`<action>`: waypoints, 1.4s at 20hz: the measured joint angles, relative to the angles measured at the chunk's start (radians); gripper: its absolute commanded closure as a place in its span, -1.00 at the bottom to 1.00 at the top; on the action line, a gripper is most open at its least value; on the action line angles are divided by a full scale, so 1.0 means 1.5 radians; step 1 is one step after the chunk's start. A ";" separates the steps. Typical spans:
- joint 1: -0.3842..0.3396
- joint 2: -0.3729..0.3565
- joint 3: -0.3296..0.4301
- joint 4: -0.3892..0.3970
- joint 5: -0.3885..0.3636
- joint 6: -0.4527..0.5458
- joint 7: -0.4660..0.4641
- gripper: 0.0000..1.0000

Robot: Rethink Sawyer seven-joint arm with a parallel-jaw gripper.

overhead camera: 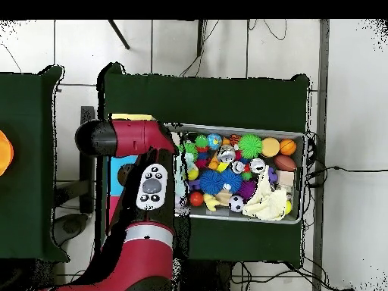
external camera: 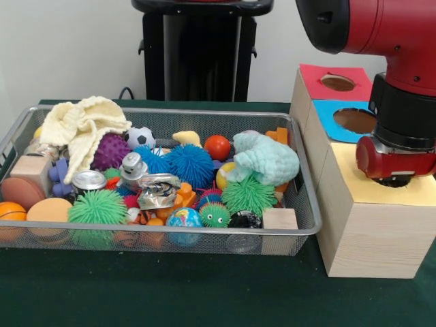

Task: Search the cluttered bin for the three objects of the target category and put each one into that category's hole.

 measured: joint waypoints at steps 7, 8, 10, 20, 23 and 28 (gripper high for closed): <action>0.000 0.000 0.000 0.000 -0.001 0.000 0.000 1.00; 0.000 0.000 0.000 0.000 -0.001 0.000 0.000 1.00; 0.000 0.000 0.000 0.000 -0.002 0.000 0.000 1.00; -0.001 -0.004 0.000 0.002 -0.004 0.006 0.000 1.00; 0.001 -0.023 0.000 0.021 -0.004 0.021 0.000 1.00; 0.009 -0.075 -0.003 0.052 -0.004 0.086 0.000 1.00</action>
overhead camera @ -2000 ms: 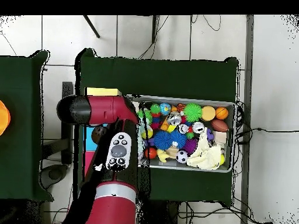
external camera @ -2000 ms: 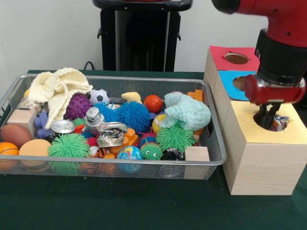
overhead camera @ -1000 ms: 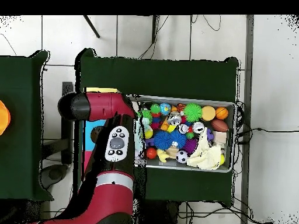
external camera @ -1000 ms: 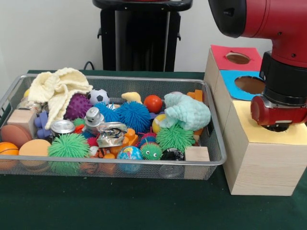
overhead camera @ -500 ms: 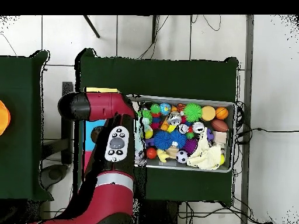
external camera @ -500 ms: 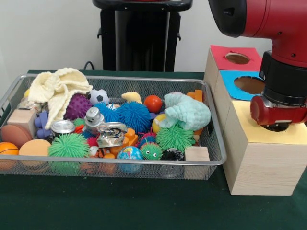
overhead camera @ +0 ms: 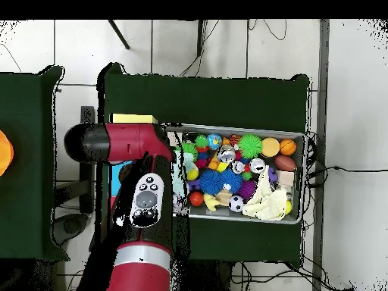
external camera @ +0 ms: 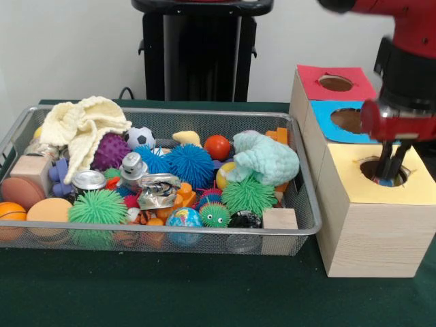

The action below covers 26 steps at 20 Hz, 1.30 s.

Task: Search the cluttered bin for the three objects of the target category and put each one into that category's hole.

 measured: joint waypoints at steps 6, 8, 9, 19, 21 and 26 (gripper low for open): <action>0.004 -0.080 -0.006 0.004 0.000 0.110 0.000 1.00; 0.004 -0.096 -0.006 0.004 0.000 0.125 0.000 1.00; 0.004 -0.105 -0.006 0.004 0.000 0.131 0.000 1.00; -0.012 -0.150 -0.005 0.005 -0.001 0.136 0.000 1.00; -0.024 -0.151 -0.004 0.005 -0.003 0.136 0.000 1.00; -0.085 -0.150 0.004 0.005 -0.024 0.136 0.000 1.00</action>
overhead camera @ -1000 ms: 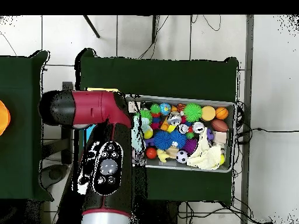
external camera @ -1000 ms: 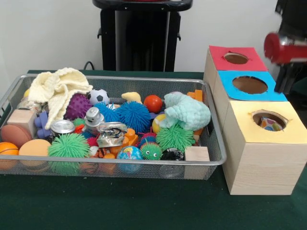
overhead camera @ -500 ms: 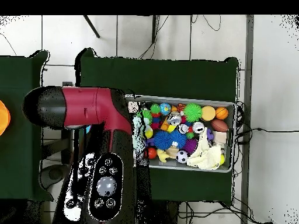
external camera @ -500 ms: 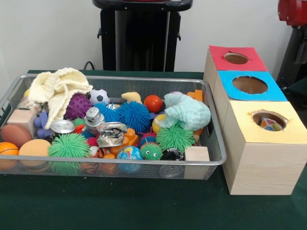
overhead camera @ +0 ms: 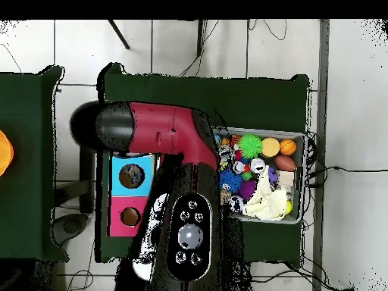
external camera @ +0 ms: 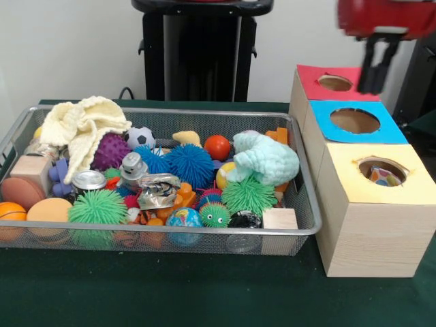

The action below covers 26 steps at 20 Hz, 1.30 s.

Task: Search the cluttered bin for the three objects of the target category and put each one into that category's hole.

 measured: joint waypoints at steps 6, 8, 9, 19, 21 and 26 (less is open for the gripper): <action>-0.066 0.001 0.013 0.000 -0.032 -0.001 0.000 1.00; -0.079 0.002 0.015 0.001 -0.040 -0.002 0.000 1.00; -0.087 0.002 0.018 0.001 -0.045 -0.002 0.000 1.00; -0.155 0.005 0.071 0.003 -0.096 -0.015 0.000 1.00; -0.166 0.007 0.083 0.003 -0.104 -0.023 0.000 1.00; -0.186 0.014 0.108 0.003 -0.131 -0.051 0.000 1.00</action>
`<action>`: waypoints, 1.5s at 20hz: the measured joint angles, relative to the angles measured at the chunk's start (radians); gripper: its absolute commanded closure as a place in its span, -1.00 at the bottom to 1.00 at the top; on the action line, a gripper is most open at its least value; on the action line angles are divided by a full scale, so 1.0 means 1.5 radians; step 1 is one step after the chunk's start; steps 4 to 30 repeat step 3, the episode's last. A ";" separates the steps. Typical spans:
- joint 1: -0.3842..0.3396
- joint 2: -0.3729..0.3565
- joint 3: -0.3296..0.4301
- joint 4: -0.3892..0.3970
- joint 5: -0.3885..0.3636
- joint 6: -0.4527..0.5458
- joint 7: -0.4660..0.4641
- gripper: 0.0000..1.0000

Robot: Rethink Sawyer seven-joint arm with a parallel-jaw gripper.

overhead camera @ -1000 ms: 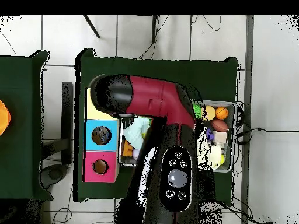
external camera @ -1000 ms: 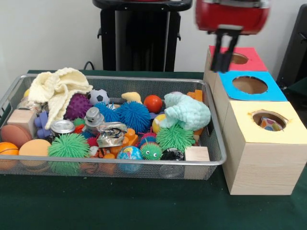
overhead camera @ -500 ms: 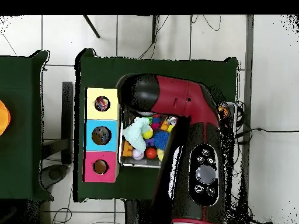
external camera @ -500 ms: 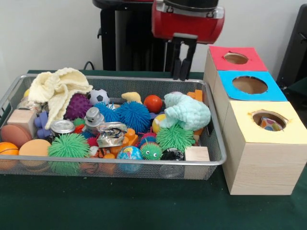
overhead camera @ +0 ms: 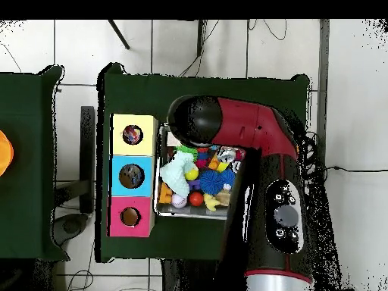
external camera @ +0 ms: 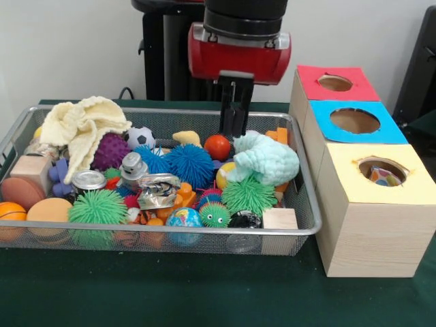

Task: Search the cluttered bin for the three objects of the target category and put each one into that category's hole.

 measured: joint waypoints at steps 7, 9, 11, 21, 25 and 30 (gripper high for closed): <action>-0.002 0.004 0.007 0.000 -0.015 -0.010 0.000 1.00; -0.002 0.004 0.007 0.000 -0.015 -0.010 0.000 1.00; -0.002 0.004 0.007 0.000 -0.015 -0.010 0.000 1.00; -0.002 0.004 0.007 0.000 -0.015 -0.010 0.000 1.00; -0.002 0.004 0.007 0.000 -0.015 -0.010 0.000 1.00; -0.002 0.004 0.007 0.000 -0.015 -0.010 0.000 1.00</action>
